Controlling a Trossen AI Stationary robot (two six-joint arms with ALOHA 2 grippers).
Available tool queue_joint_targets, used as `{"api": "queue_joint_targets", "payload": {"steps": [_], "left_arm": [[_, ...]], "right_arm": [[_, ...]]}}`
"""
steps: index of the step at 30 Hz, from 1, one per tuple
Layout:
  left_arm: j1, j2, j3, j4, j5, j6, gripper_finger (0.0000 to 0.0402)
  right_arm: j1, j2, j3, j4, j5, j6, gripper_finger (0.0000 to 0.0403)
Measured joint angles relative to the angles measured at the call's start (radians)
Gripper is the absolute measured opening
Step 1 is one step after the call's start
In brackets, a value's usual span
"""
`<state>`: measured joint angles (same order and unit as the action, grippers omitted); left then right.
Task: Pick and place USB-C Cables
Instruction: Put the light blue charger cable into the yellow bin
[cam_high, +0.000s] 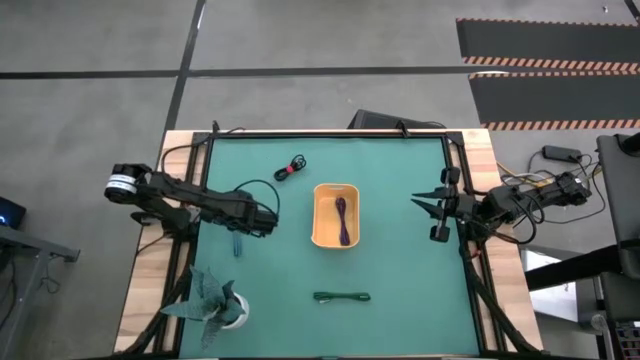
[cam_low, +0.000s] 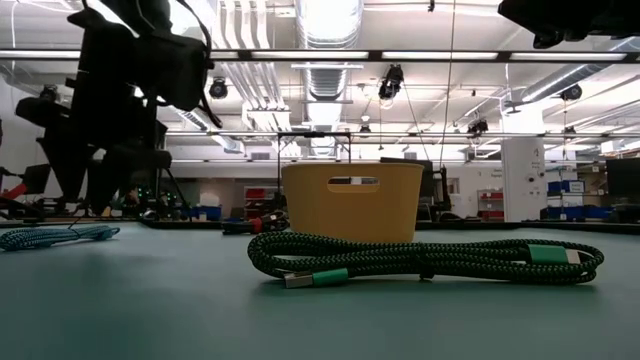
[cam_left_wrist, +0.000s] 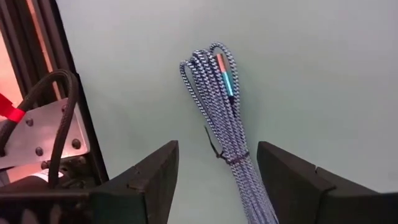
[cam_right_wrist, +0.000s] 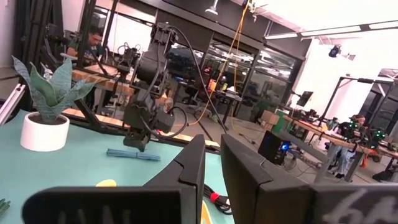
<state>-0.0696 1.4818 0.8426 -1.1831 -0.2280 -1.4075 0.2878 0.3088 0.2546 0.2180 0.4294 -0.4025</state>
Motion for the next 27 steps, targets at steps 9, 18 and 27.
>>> {"api": "queue_joint_targets", "payload": {"steps": [9, 18, 27], "left_arm": [[-0.004, 0.000, -0.052, 0.078, -0.015, -0.035, 0.0203], [-0.004, 0.000, -0.072, 0.131, -0.045, -0.055, 0.0203], [-0.005, 0.000, -0.140, 0.172, -0.050, -0.105, 0.0203]], "right_arm": [[0.000, 0.000, 0.000, 0.000, 0.000, 0.002, 0.0043], [0.000, 0.000, 0.000, -0.004, 0.001, 0.002, 0.0043], [0.000, 0.000, 0.000, -0.004, 0.001, 0.002, 0.0043]]}}
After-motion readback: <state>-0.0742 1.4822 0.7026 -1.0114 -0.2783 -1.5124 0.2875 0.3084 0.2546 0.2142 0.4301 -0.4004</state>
